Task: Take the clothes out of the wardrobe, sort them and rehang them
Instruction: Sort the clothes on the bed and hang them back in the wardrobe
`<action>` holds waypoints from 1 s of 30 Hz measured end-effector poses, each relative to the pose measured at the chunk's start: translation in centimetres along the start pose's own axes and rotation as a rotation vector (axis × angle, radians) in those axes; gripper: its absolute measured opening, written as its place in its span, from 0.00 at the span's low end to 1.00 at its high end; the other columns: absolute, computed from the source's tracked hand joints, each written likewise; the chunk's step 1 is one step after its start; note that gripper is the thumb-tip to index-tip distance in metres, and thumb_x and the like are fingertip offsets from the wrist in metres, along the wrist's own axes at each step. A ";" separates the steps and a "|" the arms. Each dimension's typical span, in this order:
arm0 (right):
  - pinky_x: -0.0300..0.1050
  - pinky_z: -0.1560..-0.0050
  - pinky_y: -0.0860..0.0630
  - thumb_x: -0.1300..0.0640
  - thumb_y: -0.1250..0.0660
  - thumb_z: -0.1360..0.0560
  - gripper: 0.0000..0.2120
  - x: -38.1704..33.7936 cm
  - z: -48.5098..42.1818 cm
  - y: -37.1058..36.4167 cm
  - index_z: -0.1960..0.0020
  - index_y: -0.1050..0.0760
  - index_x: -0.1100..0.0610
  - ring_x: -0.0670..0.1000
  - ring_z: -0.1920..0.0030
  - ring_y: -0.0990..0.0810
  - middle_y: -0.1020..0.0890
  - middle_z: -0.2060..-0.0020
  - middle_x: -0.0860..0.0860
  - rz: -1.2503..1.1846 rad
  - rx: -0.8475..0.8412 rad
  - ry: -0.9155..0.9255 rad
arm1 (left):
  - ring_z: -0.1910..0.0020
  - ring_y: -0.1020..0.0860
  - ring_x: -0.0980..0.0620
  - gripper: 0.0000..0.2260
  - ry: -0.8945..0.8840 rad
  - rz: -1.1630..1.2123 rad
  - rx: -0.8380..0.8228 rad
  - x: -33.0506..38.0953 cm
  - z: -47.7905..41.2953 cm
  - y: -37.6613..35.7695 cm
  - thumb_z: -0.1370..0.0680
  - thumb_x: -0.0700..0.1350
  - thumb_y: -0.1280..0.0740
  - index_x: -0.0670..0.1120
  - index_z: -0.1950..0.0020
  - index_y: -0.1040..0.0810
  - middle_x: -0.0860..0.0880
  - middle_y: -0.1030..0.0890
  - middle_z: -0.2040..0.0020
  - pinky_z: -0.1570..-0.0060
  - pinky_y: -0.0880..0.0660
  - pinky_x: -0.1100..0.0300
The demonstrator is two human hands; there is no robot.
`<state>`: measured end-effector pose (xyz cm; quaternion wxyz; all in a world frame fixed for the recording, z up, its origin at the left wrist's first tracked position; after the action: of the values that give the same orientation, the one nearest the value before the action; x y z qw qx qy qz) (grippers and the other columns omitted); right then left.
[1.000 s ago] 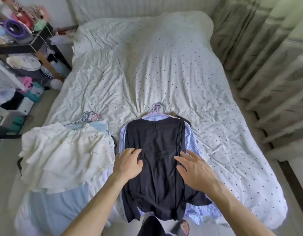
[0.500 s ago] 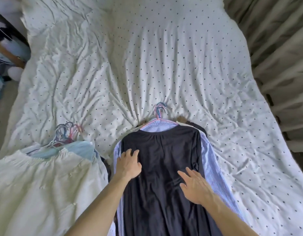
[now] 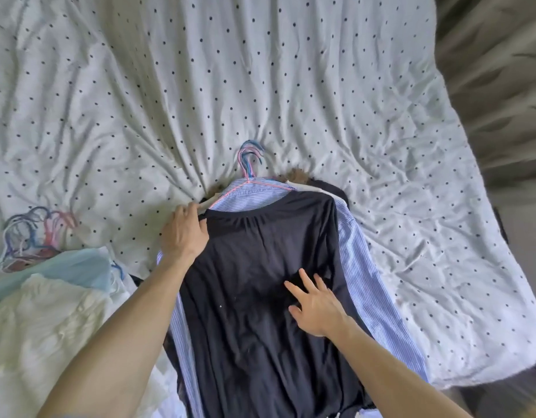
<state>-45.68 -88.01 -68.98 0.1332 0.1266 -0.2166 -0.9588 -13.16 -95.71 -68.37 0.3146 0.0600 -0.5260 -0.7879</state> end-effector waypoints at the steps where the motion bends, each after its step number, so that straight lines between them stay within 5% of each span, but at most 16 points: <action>1: 0.56 0.23 0.46 0.43 0.45 0.18 0.28 0.1 0.3 0.5 0.20 0.49 0.43 0.60 0.20 0.54 0.55 0.19 0.51 -0.053 -0.011 -0.008 | 0.45 0.25 0.35 0.14 0.001 0.050 0.025 0.1 0.6 0.5 0.22 0.44 0.34 0.42 0.38 0.26 0.39 0.23 0.45 0.48 0.26 0.43; 4: 0.50 0.24 0.42 0.42 0.44 0.18 0.27 0.4 1.3 2.6 0.22 0.40 0.48 0.57 0.22 0.41 0.39 0.22 0.52 -0.258 0.009 -0.049 | 0.45 0.24 0.37 0.11 0.061 0.230 0.051 0.6 3.5 2.3 0.23 0.44 0.34 0.45 0.41 0.21 0.41 0.23 0.46 0.47 0.27 0.47; 8: 0.40 0.40 0.31 0.39 0.39 0.21 0.23 0.6 4.6 5.2 0.30 0.30 0.47 0.48 0.38 0.23 0.20 0.39 0.46 -0.647 0.106 -0.101 | 0.50 0.22 0.48 0.07 0.032 0.350 0.023 2.3 9.0 4.0 0.23 0.47 0.33 0.51 0.47 0.18 0.53 0.21 0.50 0.52 0.29 0.56; 10: 0.40 0.47 0.26 0.38 0.37 0.22 0.19 0.5 7.1 6.5 0.35 0.27 0.45 0.43 0.47 0.19 0.18 0.47 0.43 -0.878 0.198 -0.091 | 0.52 0.22 0.52 0.05 -0.001 0.411 -0.005 3.7 12.4 4.5 0.23 0.48 0.32 0.52 0.49 0.18 0.57 0.22 0.53 0.54 0.29 0.59; 14: 0.52 0.51 0.19 0.41 0.35 0.22 0.18 -0.1 13.0 8.1 0.35 0.29 0.47 0.46 0.55 0.14 0.19 0.44 0.44 -1.230 0.369 -0.026 | 0.54 0.22 0.57 0.04 -0.088 0.467 -0.007 7.1 19.8 5.4 0.23 0.49 0.31 0.54 0.49 0.18 0.60 0.22 0.54 0.53 0.26 0.60; 17: 0.45 0.62 0.22 0.48 0.36 0.19 0.14 -0.1 18.0 8.3 0.36 0.29 0.52 0.49 0.57 0.14 0.19 0.44 0.45 -1.412 0.460 0.008 | 0.54 0.23 0.58 0.06 -0.187 0.439 -0.013 10.3 25.4 5.8 0.23 0.49 0.31 0.53 0.48 0.18 0.60 0.22 0.53 0.54 0.28 0.61; 20: 0.37 0.72 0.30 0.52 0.39 0.17 0.11 2.0 23.5 7.7 0.44 0.26 0.60 0.47 0.66 0.16 0.15 0.50 0.50 -1.496 0.641 0.005 | 0.50 0.21 0.56 0.09 -0.319 0.420 -0.035 14.2 30.7 5.8 0.23 0.50 0.32 0.50 0.45 0.18 0.58 0.21 0.51 0.53 0.29 0.63; 25: 0.42 0.69 0.30 0.57 0.39 0.17 0.11 9.9 33.9 5.0 0.50 0.26 0.65 0.50 0.68 0.22 0.16 0.61 0.54 -1.506 0.844 -0.017 | 0.51 0.25 0.65 0.17 -0.583 0.485 -0.296 23.1 38.9 6.5 0.25 0.63 0.37 0.57 0.43 0.20 0.60 0.27 0.49 0.51 0.31 0.71; 30: 0.39 0.69 0.29 0.56 0.42 0.17 0.10 20.3 47.6 -0.5 0.49 0.23 0.58 0.44 0.71 0.25 0.17 0.65 0.49 -1.271 1.018 -0.122 | 0.50 0.24 0.61 0.18 -0.824 0.394 -0.271 35.5 45.1 9.9 0.26 0.59 0.36 0.54 0.40 0.21 0.56 0.24 0.46 0.46 0.28 0.65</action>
<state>-79.00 -75.70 -31.31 -0.5221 0.2180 -0.5193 -0.6405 -56.29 -82.36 -31.62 0.2282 -0.3999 -0.5006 -0.7331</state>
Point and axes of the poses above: each hand's wrist, its own z-axis away from the middle knuckle, its own y-axis out of the back of the hand, x = y × z, the point moved 9 cm from there along -z, towards the middle knuckle
